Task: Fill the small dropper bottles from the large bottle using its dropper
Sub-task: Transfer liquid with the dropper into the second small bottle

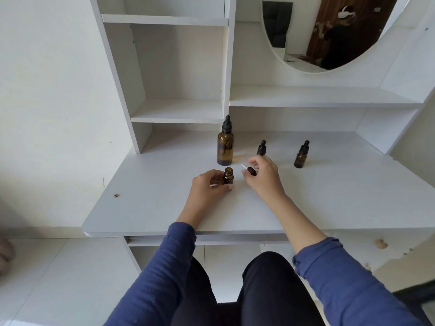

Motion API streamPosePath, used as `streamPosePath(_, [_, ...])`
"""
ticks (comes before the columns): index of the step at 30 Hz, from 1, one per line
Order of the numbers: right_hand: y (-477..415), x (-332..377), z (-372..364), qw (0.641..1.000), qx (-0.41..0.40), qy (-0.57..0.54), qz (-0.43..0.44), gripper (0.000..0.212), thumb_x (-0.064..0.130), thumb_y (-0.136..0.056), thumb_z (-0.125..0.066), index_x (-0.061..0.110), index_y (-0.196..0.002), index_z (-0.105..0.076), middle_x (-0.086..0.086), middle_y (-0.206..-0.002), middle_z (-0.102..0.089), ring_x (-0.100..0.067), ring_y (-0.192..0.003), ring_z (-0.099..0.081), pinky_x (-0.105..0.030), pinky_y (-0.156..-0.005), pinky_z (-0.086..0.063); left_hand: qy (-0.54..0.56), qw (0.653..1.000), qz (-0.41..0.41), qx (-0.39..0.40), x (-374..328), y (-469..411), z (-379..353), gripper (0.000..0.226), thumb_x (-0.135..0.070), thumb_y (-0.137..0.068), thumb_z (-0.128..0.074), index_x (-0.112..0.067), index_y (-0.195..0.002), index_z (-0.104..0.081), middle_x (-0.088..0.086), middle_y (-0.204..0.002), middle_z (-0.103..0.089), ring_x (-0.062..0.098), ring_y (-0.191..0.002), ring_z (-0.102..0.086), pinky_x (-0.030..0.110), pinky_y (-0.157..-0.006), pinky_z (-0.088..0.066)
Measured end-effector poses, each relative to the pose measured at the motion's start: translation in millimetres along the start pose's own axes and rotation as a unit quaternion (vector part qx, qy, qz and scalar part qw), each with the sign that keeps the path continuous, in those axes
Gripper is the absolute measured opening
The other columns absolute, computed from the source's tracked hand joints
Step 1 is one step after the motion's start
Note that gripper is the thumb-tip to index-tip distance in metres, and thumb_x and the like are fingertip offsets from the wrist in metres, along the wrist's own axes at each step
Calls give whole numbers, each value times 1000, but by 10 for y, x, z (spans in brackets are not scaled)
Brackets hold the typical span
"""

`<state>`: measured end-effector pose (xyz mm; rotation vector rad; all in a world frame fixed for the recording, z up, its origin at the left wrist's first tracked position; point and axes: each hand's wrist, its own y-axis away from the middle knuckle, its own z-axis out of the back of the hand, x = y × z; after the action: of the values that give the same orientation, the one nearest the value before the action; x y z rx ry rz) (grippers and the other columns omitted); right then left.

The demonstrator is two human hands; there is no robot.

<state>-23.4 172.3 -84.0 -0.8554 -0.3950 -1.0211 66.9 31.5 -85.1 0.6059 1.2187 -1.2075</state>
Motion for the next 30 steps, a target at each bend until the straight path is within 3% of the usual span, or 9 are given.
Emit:
streamPosePath(6, [14, 23, 56, 999, -32, -28, -33, 18, 6, -84, -61, 3, -101, -56, -11, -99, -61, -22, -94, -58, -25, -77, -44, -4, 1000, 2, 1, -7, 1, 3, 29, -8, -75, -74, -5, -102, -66, 2, -94, -67, 9, -85, -62, 4, -75, -48])
streamPosePath(11, [-32, 275, 249, 976, -42, -198, -76, 8, 9, -82, -63, 10, -89, -57, -5, -81, -61, -22, -67, -64, -37, -64, -55, -13, 1000, 6, -3, -9, 3, -1, 26, -11, -75, -74, -10, -100, -66, -1, -92, -67, 9, -86, -63, 4, -74, -46])
streamPosePath(16, [-55, 466, 366, 960, 7, -274, -61, 8, 8, -80, -65, 15, -79, -62, 1, -68, -57, -12, -53, -47, -23, -53, -42, -12, 1000, 10, -5, -23, 7, -1, 27, -12, -75, -75, -10, -101, -66, 0, -94, -68, 9, -87, -62, 3, -72, -46])
streamPosePath(20, [-45, 532, 384, 967, 52, -247, -44, 7, 5, -77, -64, 12, -80, -65, 2, -62, -54, -12, -56, -44, -25, -56, -37, -10, 1000, 8, -3, -26, 13, 4, 26, -11, -75, -74, -10, -100, -66, -1, -93, -68, 8, -85, -62, 2, -72, -46])
streamPosePath(23, [-50, 582, 392, 973, 81, -213, -25, 9, 4, -76, -65, 13, -79, -66, 4, -61, -54, -7, -55, -45, -16, -55, -36, 0, 1000, 9, -1, -27, 14, 8, 25, -9, -75, -74, -9, -99, -66, -2, -90, -67, 5, -81, -62, 1, -71, -46])
streamPosePath(28, [-89, 636, 354, 981, 138, -134, 8, 17, 4, -72, -67, 17, -84, -66, -10, -81, -65, -9, -61, -48, -17, -63, -41, 1, 1000, 11, -1, -20, 15, 3, 24, -10, -75, -74, -9, -99, -67, 1, -93, -69, 11, -88, -64, 12, -77, -50])
streamPosePath(30, [-85, 640, 316, 982, 163, -95, 18, 18, 7, -72, -68, 16, -87, -66, -6, -76, -61, -7, -59, -48, -19, -64, -42, 2, 1000, 8, 2, -19, 12, 8, 24, -9, -75, -74, -9, -98, -67, 1, -91, -69, 9, -85, -64, 10, -77, -50])
